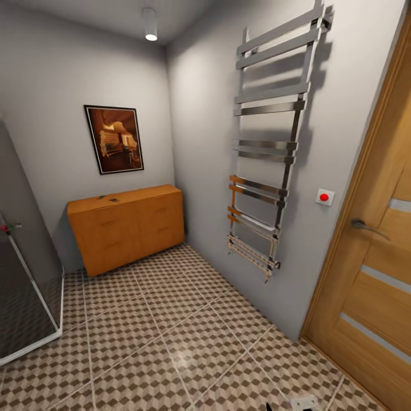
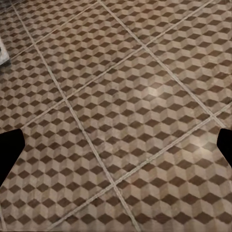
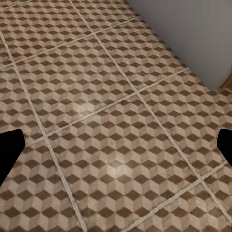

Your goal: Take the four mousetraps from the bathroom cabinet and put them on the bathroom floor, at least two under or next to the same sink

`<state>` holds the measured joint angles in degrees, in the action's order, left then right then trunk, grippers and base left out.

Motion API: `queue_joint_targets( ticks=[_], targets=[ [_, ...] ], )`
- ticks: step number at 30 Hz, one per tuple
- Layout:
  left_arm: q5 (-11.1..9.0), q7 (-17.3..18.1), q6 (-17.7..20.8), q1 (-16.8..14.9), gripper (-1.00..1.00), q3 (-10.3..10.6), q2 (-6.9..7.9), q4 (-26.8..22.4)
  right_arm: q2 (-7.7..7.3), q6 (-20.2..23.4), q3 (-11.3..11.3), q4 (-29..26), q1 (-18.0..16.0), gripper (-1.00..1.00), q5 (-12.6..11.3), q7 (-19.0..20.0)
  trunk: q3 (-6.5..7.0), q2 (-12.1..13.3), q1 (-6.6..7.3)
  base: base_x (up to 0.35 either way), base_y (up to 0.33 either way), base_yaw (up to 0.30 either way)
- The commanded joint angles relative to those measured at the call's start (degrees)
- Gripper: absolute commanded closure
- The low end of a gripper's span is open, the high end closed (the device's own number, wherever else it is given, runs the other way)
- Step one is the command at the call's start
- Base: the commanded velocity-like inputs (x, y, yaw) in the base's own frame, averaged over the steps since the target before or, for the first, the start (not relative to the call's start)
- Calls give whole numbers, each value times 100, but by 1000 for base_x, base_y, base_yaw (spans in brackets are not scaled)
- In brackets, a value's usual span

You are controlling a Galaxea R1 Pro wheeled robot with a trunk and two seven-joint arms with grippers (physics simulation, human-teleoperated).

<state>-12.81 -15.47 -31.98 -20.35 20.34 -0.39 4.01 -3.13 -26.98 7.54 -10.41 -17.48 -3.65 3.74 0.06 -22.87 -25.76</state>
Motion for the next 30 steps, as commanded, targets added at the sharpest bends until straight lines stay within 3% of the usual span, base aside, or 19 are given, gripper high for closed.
queue_joint_targets(
  ticks=[1, 30],
  targets=[
    [-37, -9, -27, -6, -100, 49, -4, 21, -4, -18, 24, 4, -1, -100, -39, 21, -2, -4, -2, 0, 0, 285],
    [-37, -10, -27, -7, -100, 49, -4, 21, 13, -18, 28, 4, -1, -100, -39, 21, -2, -4, -2, 0, 0, 285]
  ],
)
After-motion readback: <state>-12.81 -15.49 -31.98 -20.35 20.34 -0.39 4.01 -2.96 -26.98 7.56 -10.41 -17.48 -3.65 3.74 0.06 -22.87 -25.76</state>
